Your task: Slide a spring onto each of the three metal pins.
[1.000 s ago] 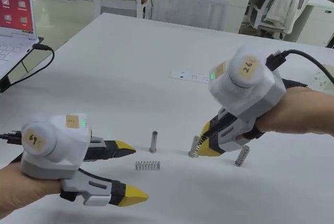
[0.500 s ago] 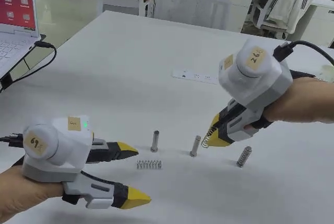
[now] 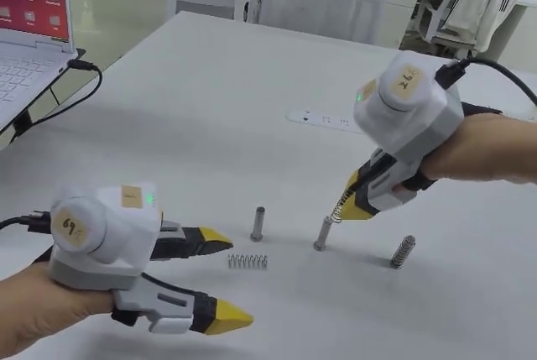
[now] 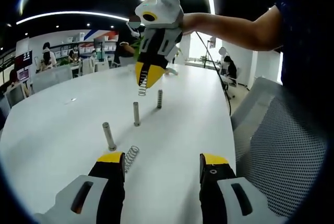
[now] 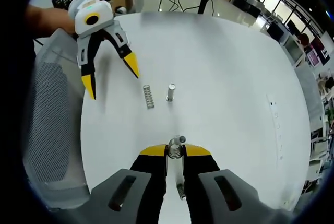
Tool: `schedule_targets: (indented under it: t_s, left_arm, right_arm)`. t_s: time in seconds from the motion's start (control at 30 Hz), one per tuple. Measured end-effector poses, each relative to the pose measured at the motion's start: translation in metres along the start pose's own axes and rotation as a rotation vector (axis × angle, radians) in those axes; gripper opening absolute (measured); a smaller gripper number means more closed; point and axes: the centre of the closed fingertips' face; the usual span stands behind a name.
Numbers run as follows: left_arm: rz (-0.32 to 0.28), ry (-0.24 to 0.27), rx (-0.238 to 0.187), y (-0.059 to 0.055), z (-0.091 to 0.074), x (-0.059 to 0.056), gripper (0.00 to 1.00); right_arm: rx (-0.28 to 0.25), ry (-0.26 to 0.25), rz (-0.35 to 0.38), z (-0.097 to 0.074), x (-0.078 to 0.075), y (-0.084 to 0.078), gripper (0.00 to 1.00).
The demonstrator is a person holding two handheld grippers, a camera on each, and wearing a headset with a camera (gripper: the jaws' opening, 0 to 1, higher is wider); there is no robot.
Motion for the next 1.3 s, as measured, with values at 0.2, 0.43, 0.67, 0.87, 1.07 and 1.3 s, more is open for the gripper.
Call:
schedule_targets:
  t_s: [0.2,0.43,0.67,0.87,1.07,1.3]
  left_arm:
    - [-0.003,0.001,-0.001,-0.001,0.000,0.001,0.52]
    - [-0.009,0.001,0.001,-0.002,0.001,0.001,0.52]
    - [-0.011,-0.004,0.003,-0.003,0.002,0.001,0.51]
    - [-0.011,-0.006,0.003,-0.005,0.002,0.002,0.50]
    - [-0.014,-0.004,-0.001,-0.005,0.001,0.002,0.50]
    - [-0.015,-0.004,-0.004,-0.004,0.001,0.003,0.50]
  right_arm:
    - [0.008,0.005,0.012,0.007,-0.004,-0.002,0.09]
    - [0.012,0.012,0.020,0.013,-0.006,-0.002,0.09]
    - [0.017,0.019,0.022,0.017,-0.009,-0.002,0.09]
    - [0.021,0.025,0.026,0.022,-0.011,-0.002,0.09]
    - [0.036,0.036,0.028,0.027,-0.010,-0.005,0.09]
    - [0.054,0.051,0.035,0.038,-0.008,-0.008,0.09]
Point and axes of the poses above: the centre of the closed fingertips' face, and the gripper's own axes: z roughly forward along the fingers, x roughly to its left, y roughly out of its top, and after that the axes turned 3 degrees about z, right-handed
